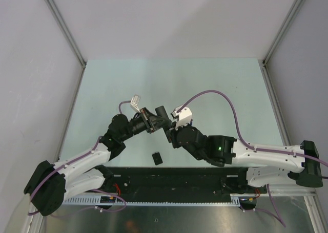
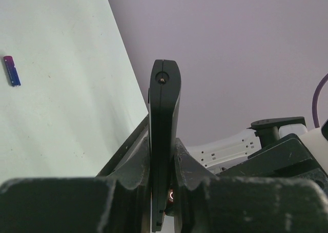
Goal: Load the batteries into the remote control
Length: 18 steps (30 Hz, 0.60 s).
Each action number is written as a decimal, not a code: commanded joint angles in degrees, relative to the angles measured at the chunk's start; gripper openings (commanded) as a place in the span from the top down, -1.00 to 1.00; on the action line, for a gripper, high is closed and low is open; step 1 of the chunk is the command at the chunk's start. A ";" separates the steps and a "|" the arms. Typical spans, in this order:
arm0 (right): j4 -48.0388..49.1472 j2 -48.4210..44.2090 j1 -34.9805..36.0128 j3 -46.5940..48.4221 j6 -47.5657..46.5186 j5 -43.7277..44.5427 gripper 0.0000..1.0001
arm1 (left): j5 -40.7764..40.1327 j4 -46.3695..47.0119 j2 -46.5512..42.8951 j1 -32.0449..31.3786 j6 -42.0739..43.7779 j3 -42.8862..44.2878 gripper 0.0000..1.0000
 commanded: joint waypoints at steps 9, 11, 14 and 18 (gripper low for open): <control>-3.64 3.09 -1.33 -0.15 4.43 -9.68 1.00 | -2.14 9.64 -2.15 0.05 -1.85 1.94 0.99; -3.73 3.53 -1.60 -0.15 4.79 -10.73 1.00 | -2.05 9.82 -2.15 0.05 -1.85 1.94 1.00; -3.64 3.88 -1.95 -0.15 5.23 -11.96 1.00 | -2.14 10.25 -2.15 0.05 -1.85 1.94 1.00; -3.73 4.76 -2.13 -0.15 6.10 -13.02 1.00 | -2.14 11.04 -2.06 0.05 -1.94 2.38 1.00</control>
